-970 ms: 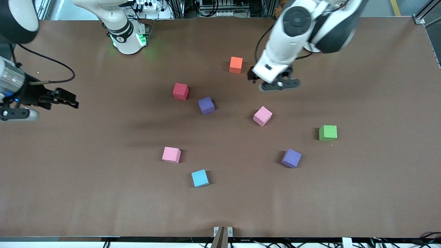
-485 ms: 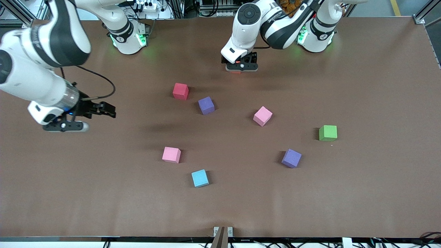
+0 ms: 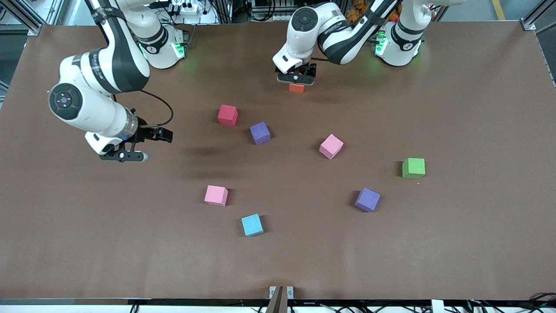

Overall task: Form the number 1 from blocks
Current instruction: 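Reach the left gripper to the orange block while the right gripper reaches the red block, then grasp the orange block with the left gripper while the right gripper descends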

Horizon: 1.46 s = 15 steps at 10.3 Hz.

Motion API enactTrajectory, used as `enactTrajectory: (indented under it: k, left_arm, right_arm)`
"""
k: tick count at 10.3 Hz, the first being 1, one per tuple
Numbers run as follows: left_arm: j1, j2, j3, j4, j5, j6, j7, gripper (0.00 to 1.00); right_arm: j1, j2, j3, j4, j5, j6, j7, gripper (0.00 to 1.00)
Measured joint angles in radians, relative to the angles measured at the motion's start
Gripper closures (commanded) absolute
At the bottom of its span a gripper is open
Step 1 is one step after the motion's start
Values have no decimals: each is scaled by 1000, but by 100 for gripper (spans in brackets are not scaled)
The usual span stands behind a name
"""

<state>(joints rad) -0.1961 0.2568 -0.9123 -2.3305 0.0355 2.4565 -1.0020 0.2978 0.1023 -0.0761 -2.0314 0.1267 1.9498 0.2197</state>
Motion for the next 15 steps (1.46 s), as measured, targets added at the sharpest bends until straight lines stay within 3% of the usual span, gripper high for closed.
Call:
enactTrajectory:
  k: [12,13,15]
  left_arm:
    - [-9,116,10,-50,151,75,-50,2]
    - [-9,130,16,-50,186,75,-74,23]
    - [-20,160,34,-50,241,88,-122,78]
  right_arm:
    - [98,17,0,-123,32,55,47,0]
    - [103,17,0,-143,41,74,47,0]
    - [109,20,0,-168,52,102,48,0]
